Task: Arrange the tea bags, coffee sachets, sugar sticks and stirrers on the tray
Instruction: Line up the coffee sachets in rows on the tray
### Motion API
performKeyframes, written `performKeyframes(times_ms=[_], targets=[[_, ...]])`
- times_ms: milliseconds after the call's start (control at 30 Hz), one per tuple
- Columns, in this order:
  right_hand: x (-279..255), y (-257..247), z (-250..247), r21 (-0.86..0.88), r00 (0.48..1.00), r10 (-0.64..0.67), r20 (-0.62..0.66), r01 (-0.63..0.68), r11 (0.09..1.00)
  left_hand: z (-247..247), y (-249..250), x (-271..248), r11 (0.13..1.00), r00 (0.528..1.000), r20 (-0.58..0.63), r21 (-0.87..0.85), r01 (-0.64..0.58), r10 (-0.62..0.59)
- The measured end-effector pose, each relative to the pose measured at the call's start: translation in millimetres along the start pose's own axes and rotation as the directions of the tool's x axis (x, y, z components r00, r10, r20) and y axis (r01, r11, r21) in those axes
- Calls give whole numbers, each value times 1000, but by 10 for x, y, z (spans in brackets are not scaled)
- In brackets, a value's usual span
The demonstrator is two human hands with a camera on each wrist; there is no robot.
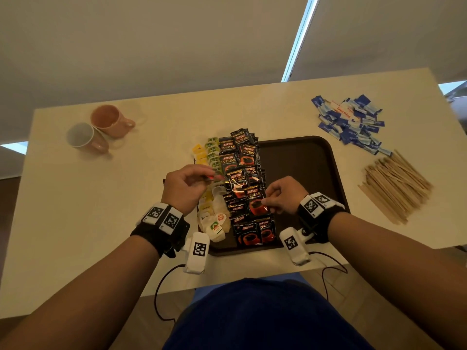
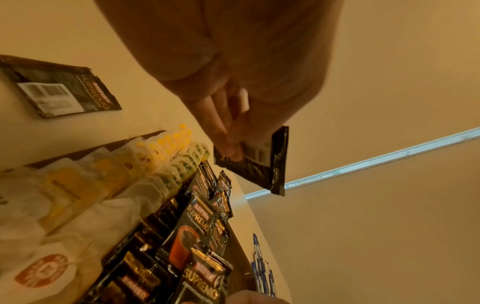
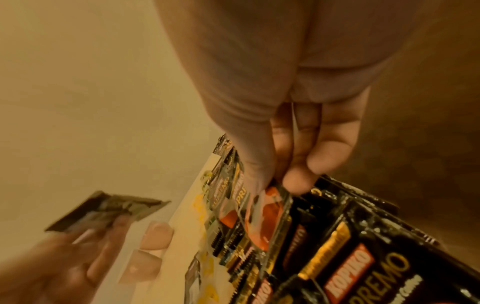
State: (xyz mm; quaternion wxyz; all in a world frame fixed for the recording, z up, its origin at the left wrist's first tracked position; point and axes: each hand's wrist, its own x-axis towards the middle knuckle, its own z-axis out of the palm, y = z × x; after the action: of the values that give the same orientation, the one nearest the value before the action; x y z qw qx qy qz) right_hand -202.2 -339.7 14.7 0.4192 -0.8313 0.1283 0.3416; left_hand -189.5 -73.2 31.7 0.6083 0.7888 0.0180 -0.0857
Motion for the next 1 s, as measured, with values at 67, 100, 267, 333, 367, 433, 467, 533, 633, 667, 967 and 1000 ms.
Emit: performKeyframes(times_ms=[67,100,267,333,367,433,467,533,633,667,967,1000], targets=[[11,-12,14,-42,1000,15,0,-14,999,-4,-18,7,997,999,28,-69,40,-39],[16,-23,12,-74,1000,16,1,-16,997,3,-10,12,990,997,43,-125,69,-64],[27,-79,-38,-245,997,-37,-63,20,969,73,83,22,998,996,54,-22,65,-64],[30,-130,-64,-277,988,-87,-131,47,960,79,112,19,997,996,84,-58,42,-37],[34,-165,-77,-280,980,-124,-159,75,957,69,118,20,997,996,83,-66,26,-20],[44,-263,-98,-288,958,-210,-196,149,946,67,147,25,998,997,74,-64,24,-19],[53,-318,-103,-286,947,-248,-205,184,940,74,166,28,996,997,72,-74,43,-38],[69,-440,-96,-246,935,-303,-184,255,935,95,197,39,990,994,77,-107,89,-81],[66,-608,-41,-94,938,-340,-75,332,938,117,183,65,980,983,102,-117,164,-152],[68,-642,-21,-29,939,-339,-49,338,941,130,175,67,977,977,124,-104,185,-172],[147,-528,10,-12,970,-226,85,228,974,234,6,96,937,927,174,169,304,-332],[155,-483,-5,-50,975,-212,66,215,975,230,-11,115,921,911,191,220,323,-365]])
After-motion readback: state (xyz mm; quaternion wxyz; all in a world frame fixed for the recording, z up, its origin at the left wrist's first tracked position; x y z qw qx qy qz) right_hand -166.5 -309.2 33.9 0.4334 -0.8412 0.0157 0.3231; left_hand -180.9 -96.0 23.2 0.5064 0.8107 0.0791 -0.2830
